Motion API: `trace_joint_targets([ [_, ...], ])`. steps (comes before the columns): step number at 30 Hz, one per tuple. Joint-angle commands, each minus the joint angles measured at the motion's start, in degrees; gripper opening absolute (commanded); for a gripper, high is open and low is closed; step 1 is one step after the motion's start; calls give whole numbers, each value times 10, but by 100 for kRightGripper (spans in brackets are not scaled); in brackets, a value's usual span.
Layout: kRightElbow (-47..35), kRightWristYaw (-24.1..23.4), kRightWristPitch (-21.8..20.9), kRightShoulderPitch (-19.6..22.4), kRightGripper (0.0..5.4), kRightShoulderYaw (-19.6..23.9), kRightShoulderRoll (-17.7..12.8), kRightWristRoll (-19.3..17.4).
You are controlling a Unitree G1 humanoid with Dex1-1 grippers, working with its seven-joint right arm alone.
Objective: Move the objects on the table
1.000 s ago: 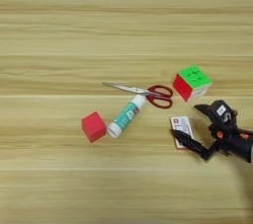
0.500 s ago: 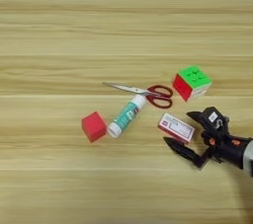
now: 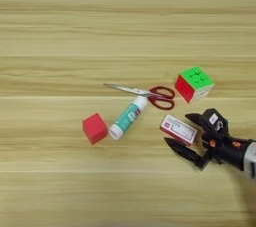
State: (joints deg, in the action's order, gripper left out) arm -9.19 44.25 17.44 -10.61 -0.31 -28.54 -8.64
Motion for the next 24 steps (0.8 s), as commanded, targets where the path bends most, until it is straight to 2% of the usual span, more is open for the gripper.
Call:
trace_joint_targets([
  [1, -1, -12, -10, 11, 436, 6, -12, 4],
  [24, 0, -10, -8, 14, 211, 2, -12, -8],
])
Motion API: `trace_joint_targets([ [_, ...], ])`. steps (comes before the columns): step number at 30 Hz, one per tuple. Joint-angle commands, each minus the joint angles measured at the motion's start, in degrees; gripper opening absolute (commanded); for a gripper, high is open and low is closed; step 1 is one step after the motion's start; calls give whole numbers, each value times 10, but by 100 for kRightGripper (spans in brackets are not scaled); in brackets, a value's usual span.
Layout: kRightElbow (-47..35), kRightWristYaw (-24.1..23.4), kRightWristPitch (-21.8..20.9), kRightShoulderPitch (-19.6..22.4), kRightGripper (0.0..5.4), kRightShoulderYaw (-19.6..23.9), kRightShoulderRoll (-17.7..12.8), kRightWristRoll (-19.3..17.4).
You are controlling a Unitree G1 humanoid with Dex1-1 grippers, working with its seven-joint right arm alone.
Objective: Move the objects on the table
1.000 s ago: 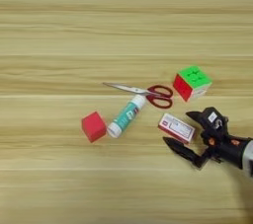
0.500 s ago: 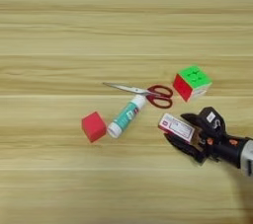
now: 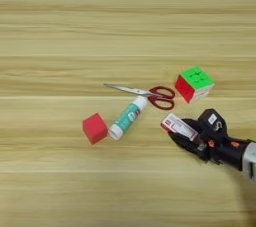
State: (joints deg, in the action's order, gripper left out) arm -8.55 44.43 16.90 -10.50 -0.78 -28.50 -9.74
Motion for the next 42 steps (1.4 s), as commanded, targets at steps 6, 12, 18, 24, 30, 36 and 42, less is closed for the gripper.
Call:
trace_joint_targets([
  [6, -19, -7, -4, 19, 211, 21, -16, -12],
  [12, -23, 6, -24, 26, 210, 40, -28, -20],
  [18, 14, 19, -47, 48, 210, 87, -53, -23],
  [24, 94, 31, -78, 77, 210, 129, -85, -19],
  [30, 183, 33, -112, 106, 210, 136, -91, -7],
  [36, 237, 37, -131, 115, 210, 125, -84, 2],
  [42, 307, 41, -156, 131, 210, 117, -82, 6],
])
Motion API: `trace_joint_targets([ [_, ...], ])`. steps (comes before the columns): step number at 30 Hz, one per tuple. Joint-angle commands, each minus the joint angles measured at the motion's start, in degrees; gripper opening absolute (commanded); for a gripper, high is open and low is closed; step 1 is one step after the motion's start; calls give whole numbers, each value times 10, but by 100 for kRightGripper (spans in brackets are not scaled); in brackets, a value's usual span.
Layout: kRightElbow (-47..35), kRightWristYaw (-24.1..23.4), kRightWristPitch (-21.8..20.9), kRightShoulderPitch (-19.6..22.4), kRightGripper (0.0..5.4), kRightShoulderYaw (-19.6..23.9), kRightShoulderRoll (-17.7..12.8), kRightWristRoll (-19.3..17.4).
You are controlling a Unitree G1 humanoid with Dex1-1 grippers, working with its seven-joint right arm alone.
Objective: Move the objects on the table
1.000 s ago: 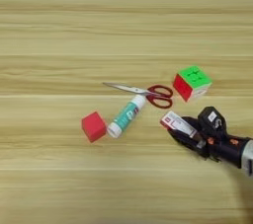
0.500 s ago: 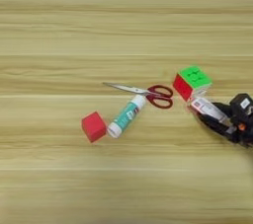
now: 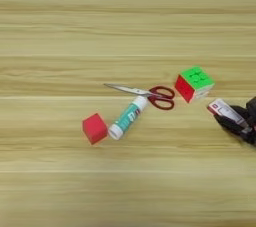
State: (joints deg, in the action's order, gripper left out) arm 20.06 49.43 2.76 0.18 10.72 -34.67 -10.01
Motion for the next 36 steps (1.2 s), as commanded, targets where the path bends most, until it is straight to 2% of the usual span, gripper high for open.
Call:
trace_joint_targets([
  [1, 27, -8, -16, 26, 210, 1, -20, 8],
  [2, 31, -6, -18, 28, 210, 0, -20, 8],
  [3, 38, -8, -21, 31, 239, 2, -19, 6],
  [18, 65, -6, -41, 59, 400, 19, -21, -12],
  [30, -15, 24, -45, 65, 521, 55, -12, -77],
  [36, -90, 26, -20, 56, 535, 57, -5, -101],
])
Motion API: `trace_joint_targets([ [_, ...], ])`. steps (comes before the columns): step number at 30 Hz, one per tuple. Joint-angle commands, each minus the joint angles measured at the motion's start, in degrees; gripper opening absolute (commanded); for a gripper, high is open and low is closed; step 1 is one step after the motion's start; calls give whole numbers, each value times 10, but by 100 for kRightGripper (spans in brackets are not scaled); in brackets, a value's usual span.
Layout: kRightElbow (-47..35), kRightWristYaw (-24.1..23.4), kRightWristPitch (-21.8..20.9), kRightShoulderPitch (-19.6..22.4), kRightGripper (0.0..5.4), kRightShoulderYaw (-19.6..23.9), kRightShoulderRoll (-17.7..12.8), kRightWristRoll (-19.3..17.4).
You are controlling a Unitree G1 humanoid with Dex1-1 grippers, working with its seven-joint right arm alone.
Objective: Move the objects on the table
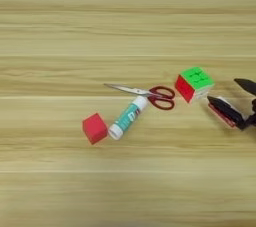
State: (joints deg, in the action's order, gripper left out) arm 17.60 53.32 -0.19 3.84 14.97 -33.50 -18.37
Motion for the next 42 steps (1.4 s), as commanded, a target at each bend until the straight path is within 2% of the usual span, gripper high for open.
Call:
trace_joint_targets([
  [1, -77, -17, 14, 18, 535, 12, -14, -18],
  [11, -124, -41, 38, 26, 535, -18, 13, -4],
  [21, -41, -115, 19, 84, 535, -45, 32, 69],
  [34, 31, -134, -7, 114, 535, -82, 57, 108],
  [42, 40, -136, -15, 118, 421, -81, 61, 103],
])
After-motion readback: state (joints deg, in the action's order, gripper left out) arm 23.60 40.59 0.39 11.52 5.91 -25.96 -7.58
